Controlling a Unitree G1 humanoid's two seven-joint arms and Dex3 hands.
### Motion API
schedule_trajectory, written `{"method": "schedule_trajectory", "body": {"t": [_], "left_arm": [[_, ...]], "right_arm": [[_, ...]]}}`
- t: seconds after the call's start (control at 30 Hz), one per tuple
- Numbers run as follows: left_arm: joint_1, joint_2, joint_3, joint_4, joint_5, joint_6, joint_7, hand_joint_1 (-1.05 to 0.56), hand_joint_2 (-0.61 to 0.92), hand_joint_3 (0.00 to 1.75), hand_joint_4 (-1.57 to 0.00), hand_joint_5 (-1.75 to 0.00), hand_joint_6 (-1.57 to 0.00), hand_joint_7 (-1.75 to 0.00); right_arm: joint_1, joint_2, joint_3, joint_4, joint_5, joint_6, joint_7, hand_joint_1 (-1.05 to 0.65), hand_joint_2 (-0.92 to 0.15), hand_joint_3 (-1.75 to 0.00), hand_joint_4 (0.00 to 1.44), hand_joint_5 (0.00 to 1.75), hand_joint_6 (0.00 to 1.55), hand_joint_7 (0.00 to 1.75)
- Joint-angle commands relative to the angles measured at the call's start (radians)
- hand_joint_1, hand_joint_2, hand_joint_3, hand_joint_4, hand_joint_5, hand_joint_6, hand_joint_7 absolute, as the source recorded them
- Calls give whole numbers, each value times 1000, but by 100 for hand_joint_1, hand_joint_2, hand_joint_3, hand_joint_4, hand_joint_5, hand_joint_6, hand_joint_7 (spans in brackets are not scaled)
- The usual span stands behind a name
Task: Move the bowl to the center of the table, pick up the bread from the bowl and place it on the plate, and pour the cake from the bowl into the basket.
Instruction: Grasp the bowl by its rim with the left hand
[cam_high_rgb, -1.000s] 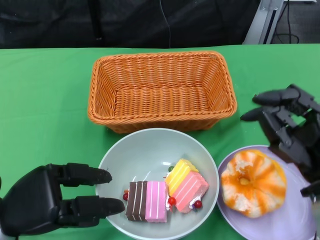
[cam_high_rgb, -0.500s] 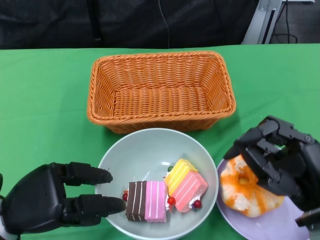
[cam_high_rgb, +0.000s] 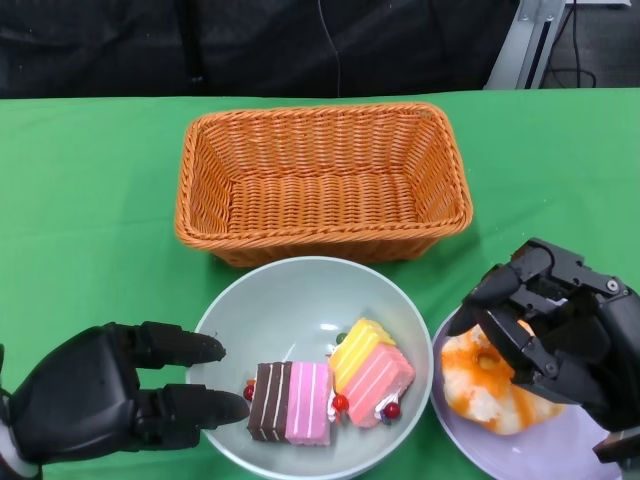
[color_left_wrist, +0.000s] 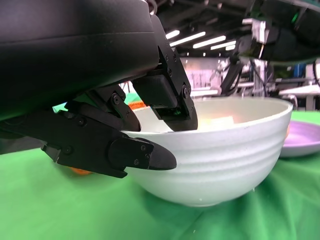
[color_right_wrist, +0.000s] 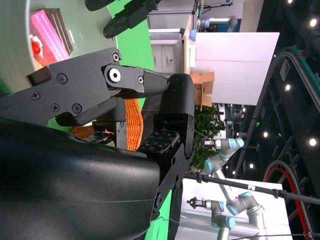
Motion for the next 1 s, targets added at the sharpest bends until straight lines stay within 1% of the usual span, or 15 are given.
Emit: {"method": "schedule_trajectory", "body": {"t": [0.03, 0.43, 0.47, 0.5, 0.57, 0.77, 1.0], "left_arm": [[14, 13, 12, -11, -13, 0, -34, -40, 92, 19, -100, -7, -93, -2], [20, 14, 22, -20, -18, -2, -49, -40, 92, 19, -100, -7, -93, -1], [5, -2, 12, -4, -23, -9, -92, -40, 92, 19, -100, -7, -93, -1], [-7, -15, 5, 8, -27, -14, -128, -42, 92, 17, -103, -9, -98, -4], [-18, -29, 2, 18, -35, -20, -172, -43, 92, 15, -105, -10, -101, -5], [-13, -31, 16, 15, -43, -26, -198, -43, 92, 15, -106, -11, -102, -5], [-24, -50, 8, 47, -33, -21, -201, -41, 92, 11, -106, -12, -102, -4]], "right_arm": [[-5, -15, -8, -4, 9, -6, 1, -8, -83, -54, 73, 146, 69, 117], [-5, -15, -8, -4, 9, -6, 1, -8, -84, -52, 72, 146, 69, 117], [-4, -10, -8, -11, 18, -3, -2, -8, -84, -52, 72, 146, 69, 117], [-3, -5, -8, -16, 26, 2, -4, -11, -84, -52, 73, 147, 70, 117], [-2, -1, -8, -22, 35, 6, -8, -12, -84, -51, 73, 147, 70, 118], [-1, -2, -7, -24, 37, 7, -9, -13, -84, -50, 73, 147, 70, 118], [-2, -3, -6, -22, 32, 4, -13, -15, -86, -46, 74, 145, 70, 117]]}}
